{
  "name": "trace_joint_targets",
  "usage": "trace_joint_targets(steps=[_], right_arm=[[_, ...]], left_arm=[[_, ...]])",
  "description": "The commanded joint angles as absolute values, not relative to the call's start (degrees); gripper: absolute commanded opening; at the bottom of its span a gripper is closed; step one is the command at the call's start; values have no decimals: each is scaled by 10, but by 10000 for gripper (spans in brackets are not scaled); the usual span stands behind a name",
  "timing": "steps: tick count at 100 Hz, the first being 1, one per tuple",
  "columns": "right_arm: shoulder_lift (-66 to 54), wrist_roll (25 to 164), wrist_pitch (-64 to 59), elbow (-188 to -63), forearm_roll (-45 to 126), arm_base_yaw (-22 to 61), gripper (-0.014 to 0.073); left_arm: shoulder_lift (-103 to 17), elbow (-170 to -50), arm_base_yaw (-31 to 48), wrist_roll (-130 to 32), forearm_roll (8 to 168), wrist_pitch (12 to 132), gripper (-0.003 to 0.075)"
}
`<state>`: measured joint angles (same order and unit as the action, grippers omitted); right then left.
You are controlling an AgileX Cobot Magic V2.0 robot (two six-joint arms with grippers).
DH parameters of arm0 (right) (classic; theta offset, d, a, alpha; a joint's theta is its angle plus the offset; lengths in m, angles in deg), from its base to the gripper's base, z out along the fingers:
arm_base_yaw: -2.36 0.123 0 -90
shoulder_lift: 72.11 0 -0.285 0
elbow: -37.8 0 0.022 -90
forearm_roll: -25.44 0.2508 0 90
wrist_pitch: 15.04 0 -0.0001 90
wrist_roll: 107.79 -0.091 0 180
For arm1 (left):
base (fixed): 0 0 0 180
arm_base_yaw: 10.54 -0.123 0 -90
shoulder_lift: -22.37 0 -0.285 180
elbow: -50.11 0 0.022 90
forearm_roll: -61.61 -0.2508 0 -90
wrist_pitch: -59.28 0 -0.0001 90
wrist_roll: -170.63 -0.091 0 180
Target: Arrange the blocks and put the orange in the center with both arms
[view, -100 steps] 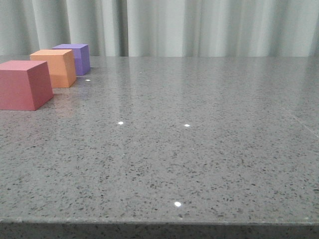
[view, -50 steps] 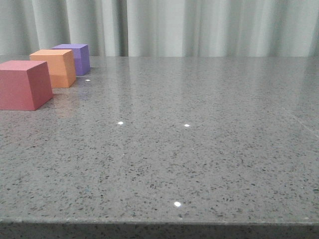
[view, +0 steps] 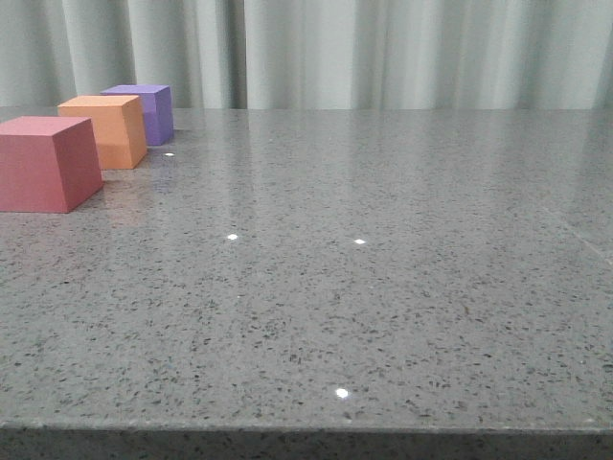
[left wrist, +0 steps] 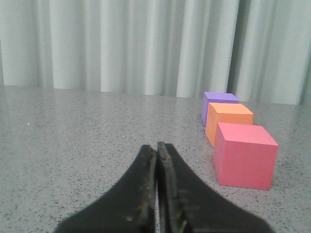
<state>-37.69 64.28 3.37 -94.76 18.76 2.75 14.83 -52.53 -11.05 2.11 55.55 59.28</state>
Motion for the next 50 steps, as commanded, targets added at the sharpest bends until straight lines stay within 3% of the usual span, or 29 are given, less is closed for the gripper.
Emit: trace_joint_targets(steps=[1, 50], right_arm=[[-419, 650, -37, -921, 180, 25, -67], [-661, 650, -203, -644, 219, 26, -67]], left_arm=[[169, -501, -110, 20, 561, 546, -20], [169, -501, -110, 20, 561, 546, -20]])
